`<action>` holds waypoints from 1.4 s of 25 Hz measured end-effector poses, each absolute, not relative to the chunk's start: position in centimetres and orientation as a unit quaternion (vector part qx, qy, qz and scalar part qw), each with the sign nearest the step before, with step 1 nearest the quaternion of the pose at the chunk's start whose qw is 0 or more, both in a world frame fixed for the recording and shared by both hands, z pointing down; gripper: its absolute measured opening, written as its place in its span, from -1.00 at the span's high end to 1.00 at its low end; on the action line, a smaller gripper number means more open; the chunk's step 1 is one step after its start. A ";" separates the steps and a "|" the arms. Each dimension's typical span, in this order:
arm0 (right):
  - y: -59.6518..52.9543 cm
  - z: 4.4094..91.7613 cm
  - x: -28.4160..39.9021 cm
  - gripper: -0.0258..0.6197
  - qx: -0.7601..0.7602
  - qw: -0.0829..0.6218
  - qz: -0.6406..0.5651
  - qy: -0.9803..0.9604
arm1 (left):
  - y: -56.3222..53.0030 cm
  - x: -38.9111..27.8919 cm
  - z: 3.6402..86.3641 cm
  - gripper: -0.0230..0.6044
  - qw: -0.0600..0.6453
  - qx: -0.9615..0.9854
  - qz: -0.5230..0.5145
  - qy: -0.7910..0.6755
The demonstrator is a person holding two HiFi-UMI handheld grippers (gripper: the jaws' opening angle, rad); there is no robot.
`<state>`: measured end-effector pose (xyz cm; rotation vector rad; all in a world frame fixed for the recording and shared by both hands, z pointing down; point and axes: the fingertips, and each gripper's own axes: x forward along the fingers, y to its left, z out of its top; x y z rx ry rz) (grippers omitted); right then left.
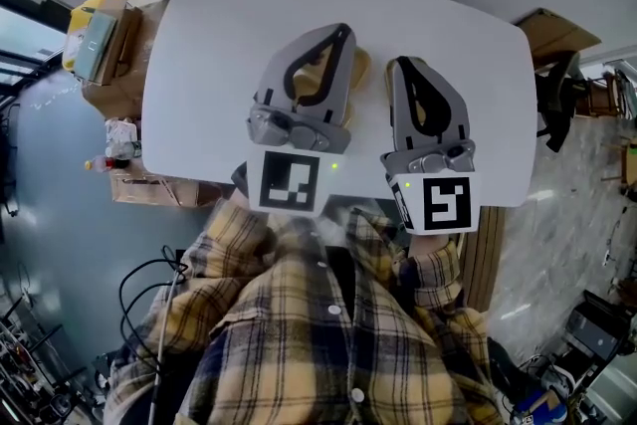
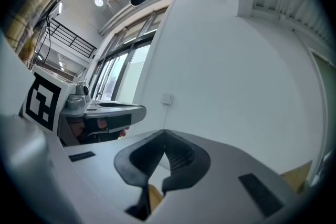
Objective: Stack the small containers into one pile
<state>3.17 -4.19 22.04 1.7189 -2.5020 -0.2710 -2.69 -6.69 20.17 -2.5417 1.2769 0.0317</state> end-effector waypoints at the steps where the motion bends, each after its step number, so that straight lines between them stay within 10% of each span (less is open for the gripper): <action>1: -4.4 22.2 3.4 0.88 0.564 0.049 -0.086 -0.820 | -6.9 -2.5 20.2 0.87 0.148 -0.884 0.011 0.444; 35: -10.1 30.8 11.0 0.88 0.526 0.129 -0.002 -0.840 | -12.2 3.4 29.9 0.87 0.052 -0.884 -0.038 0.463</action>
